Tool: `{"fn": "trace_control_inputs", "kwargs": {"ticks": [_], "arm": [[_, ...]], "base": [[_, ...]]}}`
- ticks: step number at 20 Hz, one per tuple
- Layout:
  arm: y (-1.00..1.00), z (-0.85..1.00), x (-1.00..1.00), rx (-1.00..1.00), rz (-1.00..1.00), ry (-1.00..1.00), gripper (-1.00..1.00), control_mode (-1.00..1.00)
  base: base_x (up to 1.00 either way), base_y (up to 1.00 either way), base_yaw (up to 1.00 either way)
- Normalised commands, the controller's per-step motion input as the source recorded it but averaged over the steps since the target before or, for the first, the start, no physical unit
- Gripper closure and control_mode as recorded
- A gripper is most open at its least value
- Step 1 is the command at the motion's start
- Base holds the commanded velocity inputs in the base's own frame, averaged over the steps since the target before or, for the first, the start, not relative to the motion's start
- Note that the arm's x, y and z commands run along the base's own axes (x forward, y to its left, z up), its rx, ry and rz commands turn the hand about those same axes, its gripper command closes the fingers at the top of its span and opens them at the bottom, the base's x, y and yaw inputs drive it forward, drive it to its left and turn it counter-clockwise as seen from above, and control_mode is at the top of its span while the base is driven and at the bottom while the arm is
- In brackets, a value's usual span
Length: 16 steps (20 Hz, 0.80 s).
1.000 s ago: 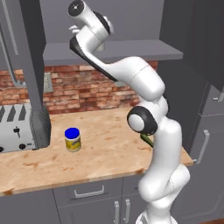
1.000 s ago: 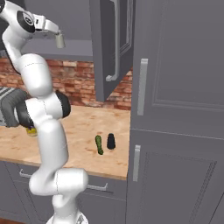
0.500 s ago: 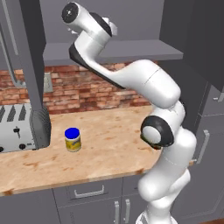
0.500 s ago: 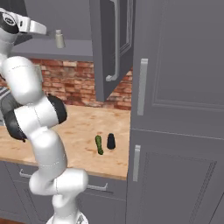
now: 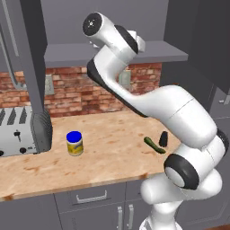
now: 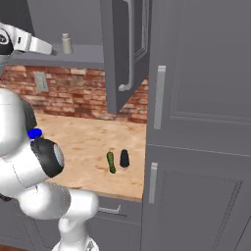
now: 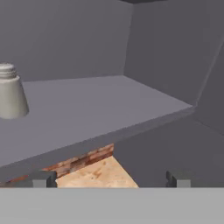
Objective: There are various items on the counter. Only move the condiments/shakers into the cabinet.
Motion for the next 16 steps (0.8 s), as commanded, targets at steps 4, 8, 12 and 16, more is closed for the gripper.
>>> {"fn": "trace_control_inputs", "kwargs": {"ticks": [4,8,12,16], "arm": [[-0.84,-0.38,-0.86,0.07,-0.07,0.11,-1.00,-1.00],[-0.77,-0.47,-0.58,0.07,-0.06,0.19,-1.00,-1.00],[-0.62,-0.60,-0.34,0.01,-0.01,0.27,-1.00,-1.00],[-0.15,-0.74,-0.06,0.00,0.02,0.29,-1.00,-1.00]], "base": [[0.00,0.00,0.00],[0.00,0.00,0.00],[0.00,0.00,0.00],[0.00,0.00,0.00]]}}
